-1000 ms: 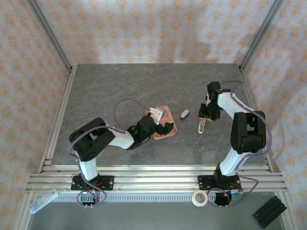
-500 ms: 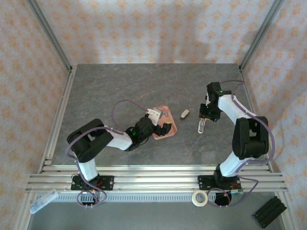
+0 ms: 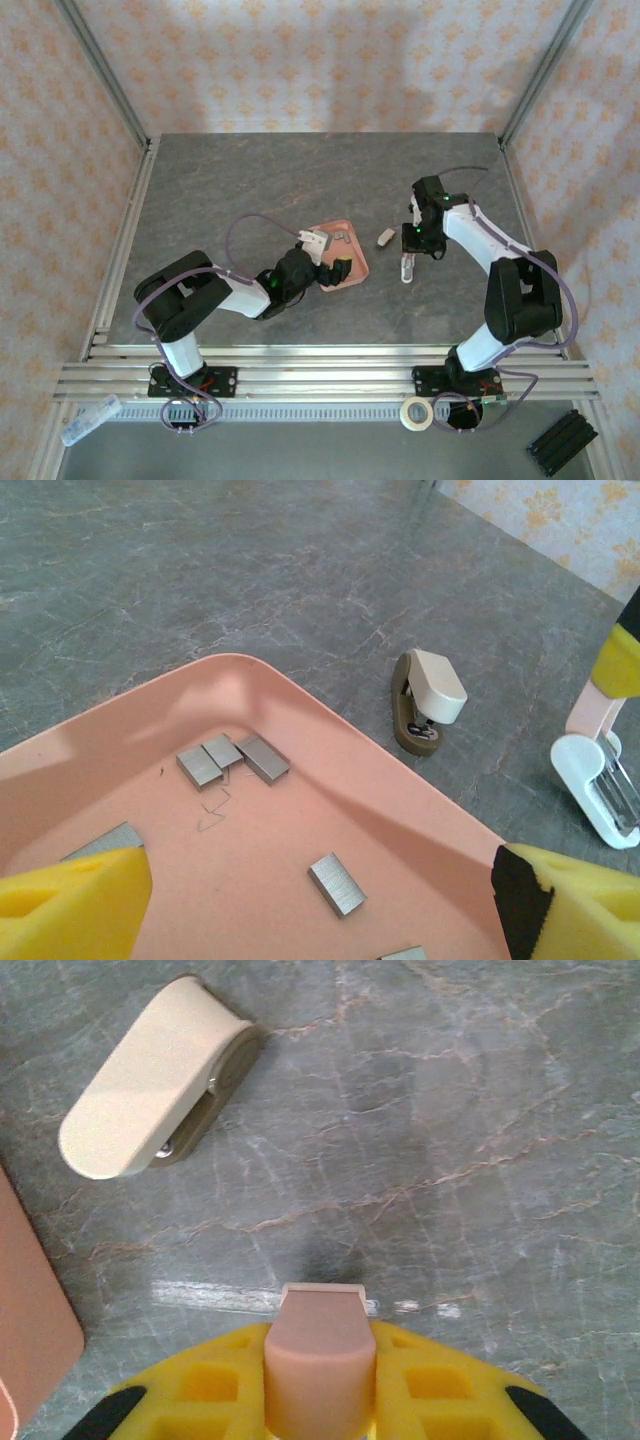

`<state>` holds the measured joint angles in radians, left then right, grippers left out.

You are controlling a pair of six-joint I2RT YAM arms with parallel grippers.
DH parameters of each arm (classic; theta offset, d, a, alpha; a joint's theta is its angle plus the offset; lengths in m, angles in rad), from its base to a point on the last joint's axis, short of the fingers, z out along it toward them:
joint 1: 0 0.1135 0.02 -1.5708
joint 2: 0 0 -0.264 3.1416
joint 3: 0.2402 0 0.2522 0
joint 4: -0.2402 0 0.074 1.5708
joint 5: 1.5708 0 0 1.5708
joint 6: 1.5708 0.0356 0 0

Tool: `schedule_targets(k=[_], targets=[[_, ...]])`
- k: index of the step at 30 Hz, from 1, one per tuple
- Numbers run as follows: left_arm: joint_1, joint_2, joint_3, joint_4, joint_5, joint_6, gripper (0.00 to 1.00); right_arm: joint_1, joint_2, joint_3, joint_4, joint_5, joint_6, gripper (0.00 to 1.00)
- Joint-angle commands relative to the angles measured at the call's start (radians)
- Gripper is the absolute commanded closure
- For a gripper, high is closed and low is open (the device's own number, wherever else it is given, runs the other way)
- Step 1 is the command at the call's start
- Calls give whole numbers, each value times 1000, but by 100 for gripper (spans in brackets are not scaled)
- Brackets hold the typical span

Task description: Load the staples into the stapler

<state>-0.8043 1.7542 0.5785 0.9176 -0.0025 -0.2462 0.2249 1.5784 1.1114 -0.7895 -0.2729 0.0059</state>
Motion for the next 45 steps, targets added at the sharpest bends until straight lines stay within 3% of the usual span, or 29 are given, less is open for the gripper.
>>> schedule_targets(k=[1,21,34,38,41,45], targets=[[4,-32,-23,46,-34,-24,11,37,-60,-26,-26,11,-16,78],[1,-21,-48,108,-2,-79,12,189,-177,-136,-9,11,33,78],[-2,-7,-30,116,21,-73,12,201,-186,-184,35,-6,92,77],[-3,-5,-19,113,39,-67,12,203,-190,-191,49,-2,104,69],[-3,-13,-8,98,54,-62,12,202,-210,-196,52,8,118,58],[-3,-52,28,-28,69,-47,12,203,-272,-202,45,33,140,50]])
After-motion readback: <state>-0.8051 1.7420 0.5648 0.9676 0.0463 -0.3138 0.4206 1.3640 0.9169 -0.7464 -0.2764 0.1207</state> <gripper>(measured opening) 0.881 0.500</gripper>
